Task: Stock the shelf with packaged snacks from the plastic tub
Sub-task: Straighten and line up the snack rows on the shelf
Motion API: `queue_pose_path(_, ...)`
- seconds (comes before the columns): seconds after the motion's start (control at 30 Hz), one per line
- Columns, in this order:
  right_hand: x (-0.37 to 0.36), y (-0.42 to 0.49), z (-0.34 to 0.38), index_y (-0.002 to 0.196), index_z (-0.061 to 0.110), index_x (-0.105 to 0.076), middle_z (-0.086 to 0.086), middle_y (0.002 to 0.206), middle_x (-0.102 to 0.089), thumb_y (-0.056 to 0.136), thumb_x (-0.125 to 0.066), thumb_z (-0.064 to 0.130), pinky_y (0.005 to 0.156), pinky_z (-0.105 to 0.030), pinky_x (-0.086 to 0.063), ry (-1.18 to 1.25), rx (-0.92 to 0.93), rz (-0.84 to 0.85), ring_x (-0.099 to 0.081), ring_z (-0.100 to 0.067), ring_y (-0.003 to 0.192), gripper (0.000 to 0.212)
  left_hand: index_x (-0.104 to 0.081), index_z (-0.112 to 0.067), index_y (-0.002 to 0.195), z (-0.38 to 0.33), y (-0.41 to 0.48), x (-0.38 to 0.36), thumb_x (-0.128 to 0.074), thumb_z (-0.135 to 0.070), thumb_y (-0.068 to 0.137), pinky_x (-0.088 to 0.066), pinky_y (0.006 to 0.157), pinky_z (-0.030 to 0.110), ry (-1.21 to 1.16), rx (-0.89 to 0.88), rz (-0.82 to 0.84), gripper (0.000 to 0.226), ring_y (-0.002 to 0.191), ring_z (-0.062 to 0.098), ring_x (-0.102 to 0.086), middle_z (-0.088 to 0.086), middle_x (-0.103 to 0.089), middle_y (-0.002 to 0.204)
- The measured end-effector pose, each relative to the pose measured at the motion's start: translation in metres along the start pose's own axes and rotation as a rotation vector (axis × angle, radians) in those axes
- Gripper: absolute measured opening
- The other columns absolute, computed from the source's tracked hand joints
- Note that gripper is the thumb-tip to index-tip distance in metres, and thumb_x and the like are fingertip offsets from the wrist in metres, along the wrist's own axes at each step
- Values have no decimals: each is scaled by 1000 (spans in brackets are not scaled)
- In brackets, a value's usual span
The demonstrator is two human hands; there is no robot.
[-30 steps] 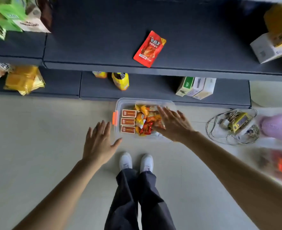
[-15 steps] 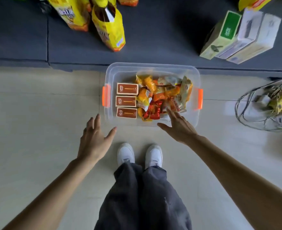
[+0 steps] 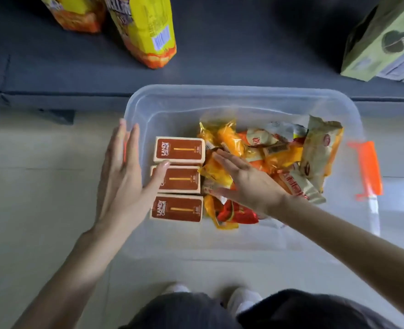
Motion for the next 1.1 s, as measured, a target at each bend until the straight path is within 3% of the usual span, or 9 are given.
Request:
queue_pose_path(0.13, 4, 6, -6, 150, 19, -23, -4, 148, -40, 99, -41, 39, 76, -21, -49, -35, 62, -164, -62, -16, 91, 58, -34, -13, 147, -2, -2, -2, -33, -59, 91, -15, 119, 47, 86, -127, -84, 73, 147, 17, -10, 6, -21, 159)
queue_pose_path(0.23, 30, -1, -15, 131, 10, -50, 2, 85, -64, 99, -45, 29, 53, -11, -41, 203, -11, -322, -53, -8, 56, 38, -48, -10, 138, -18, -4, 1, -38, -54, 92, -11, 120, 42, 59, -201, -82, 65, 146, 19, -20, 8, -35, 153)
queue_pose_path(0.3, 46, -11, -24, 109, 11, -58, 5, 77, -61, 98, -48, 27, 64, -13, -49, 453, -72, -380, -63, -7, 68, 22, -50, -13, 137, -37, -8, 4, -46, -52, 94, -15, 116, 20, -91, -203, -55, 58, 143, 10, -22, 2, -37, 151)
queue_pose_path(0.37, 54, -21, -27, 103, 10, -57, -6, 92, -66, 98, -49, 23, 81, -32, -57, 766, -108, -339, -68, -16, 86, 16, -49, -20, 138, -55, -12, 3, -49, -51, 91, -18, 104, 0, -295, -172, 5, 57, 134, -2, -28, -8, -38, 149)
queue_pose_path(0.5, 64, -34, -6, 127, -2, -46, -16, 112, -66, 93, -52, 17, 81, -30, -58, 1187, -70, -170, -70, -20, 96, 39, -43, -36, 138, -72, -6, -9, -54, -63, 76, -34, 101, 9, -557, -79, 250, 69, 125, -12, -42, -26, -47, 135)
queue_pose_path(0.6, 68, -34, 9, 117, -2, -54, -15, 106, -70, 87, -56, 18, 81, -30, -58, 1284, 3, -78, -69, -25, 98, 36, -61, -33, 114, -76, 0, -10, -68, -53, 74, -50, 82, 15, -684, -54, 380, 45, 102, -5, -63, -21, -69, 106)
queue_pose_path(0.73, 68, -27, -2, 104, 7, -63, -3, 95, -71, 91, -53, 28, 82, -35, -58, 1195, -50, -141, -69, -22, 95, 26, -68, -31, 93, -58, 0, 6, -70, -45, 62, -56, 71, 18, -788, 64, 302, 34, 83, 5, -71, -14, -74, 89)
queue_pose_path(0.9, 59, -6, -58, 99, 5, -72, -8, 97, -72, 90, -63, 18, 83, -45, -56, 539, -217, -394, -68, -24, 90, 18, -68, -13, 94, -26, -1, 30, -74, -30, 66, -44, 44, 12, -941, 218, 133, 33, 51, 2, -61, -7, -70, 65)
queue_pose_path(1.1, 35, 30, -56, 122, 12, -61, -3, 108, -67, 83, -68, 42, 82, -33, -55, 357, -324, -330, -64, -18, 89, 50, -74, -28, 83, -3, -2, 38, -78, -50, 56, -56, 54, 22, -954, 254, 55, 36, 68, 8, -69, -5, -75, 81)
Point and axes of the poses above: each hand's wrist, its own y-axis towards the middle knuckle, its own x-axis out of the back of the hand, z = x × y, the point moved 5 cm from there along y, towards the middle knuckle
